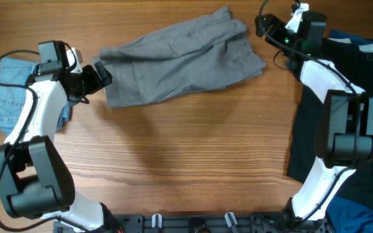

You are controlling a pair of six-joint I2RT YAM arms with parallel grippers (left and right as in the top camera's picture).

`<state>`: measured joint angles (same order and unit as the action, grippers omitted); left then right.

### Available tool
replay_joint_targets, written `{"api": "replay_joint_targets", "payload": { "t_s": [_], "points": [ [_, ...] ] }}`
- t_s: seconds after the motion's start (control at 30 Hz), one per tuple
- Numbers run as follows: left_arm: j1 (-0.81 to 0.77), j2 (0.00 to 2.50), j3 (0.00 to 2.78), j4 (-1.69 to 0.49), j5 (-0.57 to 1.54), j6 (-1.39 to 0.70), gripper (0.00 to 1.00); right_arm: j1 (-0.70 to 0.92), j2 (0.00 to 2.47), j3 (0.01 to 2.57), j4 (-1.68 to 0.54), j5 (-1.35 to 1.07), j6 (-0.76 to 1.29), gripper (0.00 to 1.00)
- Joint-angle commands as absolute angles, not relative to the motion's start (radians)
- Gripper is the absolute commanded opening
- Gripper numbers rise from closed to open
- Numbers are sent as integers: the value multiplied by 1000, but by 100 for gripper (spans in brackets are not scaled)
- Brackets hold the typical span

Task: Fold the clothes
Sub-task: 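Lift the bottom edge and fold it up onto the waistband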

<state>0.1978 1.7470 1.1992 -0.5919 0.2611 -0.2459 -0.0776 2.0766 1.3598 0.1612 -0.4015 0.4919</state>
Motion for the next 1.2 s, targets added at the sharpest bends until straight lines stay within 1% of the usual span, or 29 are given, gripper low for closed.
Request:
{"api": "replay_joint_targets", "payload": {
  "t_s": [0.0, 0.07, 0.13, 0.17, 0.23, 0.27, 0.3, 0.33, 0.4, 0.47, 0.5, 0.53, 0.63, 0.73, 0.77, 0.8, 0.83, 0.87, 0.9, 0.93, 1.0, 1.03, 1.07, 1.1, 1.13, 1.17],
  "points": [
    [217, 1758, 1204, -648, 250, -243, 100, -122, 2037, 1375, -10, -503, 443, 100],
    [206, 1771, 1188, -705, 249, -201, 99, -132, 2037, 1375, -178, -562, 384, 100],
    [189, 1799, 1154, -672, 255, -179, 94, -120, 2038, 1369, -300, -551, 286, 100],
    [176, 1828, 1135, -639, 290, -178, 89, -104, 2038, 1366, -346, -511, 254, 100],
    [150, 1896, 1128, -579, 378, -165, 78, -76, 2040, 1365, -363, -410, 255, 100],
    [139, 1916, 1128, -548, 407, -165, 65, -64, 2040, 1365, -347, -398, 254, 99],
    [130, 1924, 1128, -532, 415, -165, 47, -54, 2042, 1365, -333, -393, 254, 95],
    [126, 1924, 1128, -528, 415, -164, 34, -46, 2047, 1365, -335, -380, 255, 88],
    [127, 1924, 1128, -527, 414, -164, 25, -42, 2093, 1364, -360, -373, 266, 87],
    [127, 1924, 1128, -523, 403, -163, 8, -40, 2136, 1359, -371, -374, 278, 57],
    [127, 1924, 1128, -524, 398, -163, 4, -41, 2138, 1359, -385, -372, 289, 26],
    [129, 1924, 1129, -533, 380, -164, 4, -48, 2126, 1361, -425, -361, 288, 4],
    [179, 1921, 1137, -620, 347, -164, 4, -102, 2020, 1361, -563, -339, 284, 4],
    [269, 1894, 1185, -792, 347, -160, 4, -141, 1866, 1361, -780, -297, 263, 4],
    [284, 1883, 1198, -829, 347, -160, 8, -141, 1846, 1361, -829, -282, 262, 59],
    [297, 1869, 1207, -868, 348, -161, 40, -141, 1831, 1361, -880, -252, 262, 99],
    [305, 1855, 1217, -916, 348, -161, 57, -142, 1817, 1361, -903, -222, 260, 99],
    [306, 1839, 1221, -950, 348, -161, 70, -142, 1811, 1361, -876, -230, 225, 100],
    [305, 1823, 1225, -976, 349, -160, 75, -141, 1810, 1361, -834, -264, 171, 99],
    [305, 1814, 1229, -982, 352, -160, 75, -139, 1810, 1361, -798, -313, 125, 93],
    [305, 1789, 1251, -951, 396, -160, 71, -125, 1811, 1360, -675, -444, 53, 78],
    [305, 1779, 1262, -899, 436, -160, 68, -107, 1814, 1360, -610, -459, 53, 63],
    [299, 1768, 1264, -785, 496, -160, 56, -78, 1822, 1360, -541, -458, 54, 38],
    [276, 1771, 1262, -666, 500, -140, 34, -51, 1834, 1360, -489, -458, 57, 29],
    [255, 1780, 1262, -620, 500, -108, 20, -29, 1845, 1360, -459, -456, 75, 27],
    [225, 1794, 1262, -579, 497, -104, 4, -10, 1860, 1360, -441, -433, 121, 22]
  ]
}}
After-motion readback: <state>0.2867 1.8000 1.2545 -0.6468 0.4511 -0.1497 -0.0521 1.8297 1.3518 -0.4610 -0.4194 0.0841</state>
